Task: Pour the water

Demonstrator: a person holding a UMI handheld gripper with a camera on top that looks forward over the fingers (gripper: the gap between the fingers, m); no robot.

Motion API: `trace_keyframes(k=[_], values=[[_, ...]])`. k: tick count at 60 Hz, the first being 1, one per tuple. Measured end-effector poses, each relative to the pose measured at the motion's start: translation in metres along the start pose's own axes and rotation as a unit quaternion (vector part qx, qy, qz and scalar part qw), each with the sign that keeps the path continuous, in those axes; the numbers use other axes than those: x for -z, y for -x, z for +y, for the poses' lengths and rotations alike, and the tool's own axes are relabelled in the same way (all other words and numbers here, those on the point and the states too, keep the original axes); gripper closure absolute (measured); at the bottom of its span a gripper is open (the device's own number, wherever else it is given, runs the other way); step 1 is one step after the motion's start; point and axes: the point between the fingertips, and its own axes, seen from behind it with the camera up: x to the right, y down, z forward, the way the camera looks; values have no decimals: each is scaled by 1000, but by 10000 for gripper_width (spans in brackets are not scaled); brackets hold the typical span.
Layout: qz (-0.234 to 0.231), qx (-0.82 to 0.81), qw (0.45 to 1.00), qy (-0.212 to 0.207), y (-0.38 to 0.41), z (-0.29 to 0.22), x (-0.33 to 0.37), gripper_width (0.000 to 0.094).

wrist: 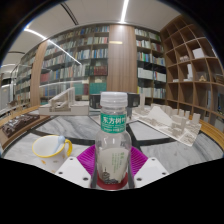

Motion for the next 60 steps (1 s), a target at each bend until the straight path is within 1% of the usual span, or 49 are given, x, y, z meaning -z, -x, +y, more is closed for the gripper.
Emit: trace_keyframes(k=[5,8,10,12,14,16,20,31,38,46,60], values=[[-2,6,1000,10,2,0,0,440],[-4,10,1000,25,-1,3,1,376],[-3,10,999,38,-1,6,5,291],[-3,9,999,44,0,5,11,160],[-3,10,999,48,1,4,19,59],[5,12,999,53,-2,3,29,94],[21,20,998,53,-5,-6,54,75],[32,18,997,69,7,-15,151,79],[34,16,997,71,21,-18,218,80],[24,4,997,75,39,-18,281,79],[22,-2,997,69,52,-21,348,81]])
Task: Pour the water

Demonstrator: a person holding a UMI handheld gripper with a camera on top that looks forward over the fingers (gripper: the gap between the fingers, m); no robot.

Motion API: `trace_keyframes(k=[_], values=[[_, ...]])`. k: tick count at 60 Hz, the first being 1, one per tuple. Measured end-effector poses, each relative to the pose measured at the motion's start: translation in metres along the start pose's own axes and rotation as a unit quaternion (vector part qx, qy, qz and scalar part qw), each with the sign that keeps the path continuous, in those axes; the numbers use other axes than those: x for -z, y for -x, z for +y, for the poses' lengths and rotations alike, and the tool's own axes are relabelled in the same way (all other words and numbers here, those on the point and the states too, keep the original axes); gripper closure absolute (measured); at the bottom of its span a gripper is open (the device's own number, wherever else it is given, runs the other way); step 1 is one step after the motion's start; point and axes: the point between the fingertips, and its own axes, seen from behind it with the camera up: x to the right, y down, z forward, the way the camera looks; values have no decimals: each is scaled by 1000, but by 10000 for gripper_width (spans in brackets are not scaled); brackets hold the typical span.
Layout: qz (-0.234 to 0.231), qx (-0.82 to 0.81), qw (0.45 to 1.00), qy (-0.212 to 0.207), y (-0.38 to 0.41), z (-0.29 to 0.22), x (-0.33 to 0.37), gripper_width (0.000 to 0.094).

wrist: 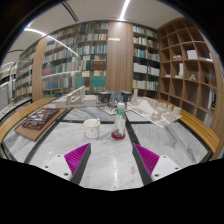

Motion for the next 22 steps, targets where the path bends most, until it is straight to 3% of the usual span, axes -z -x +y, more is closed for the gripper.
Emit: trace_keyframes(k=[22], values=[[8,-26,999,-18,-11,-13,24,86]])
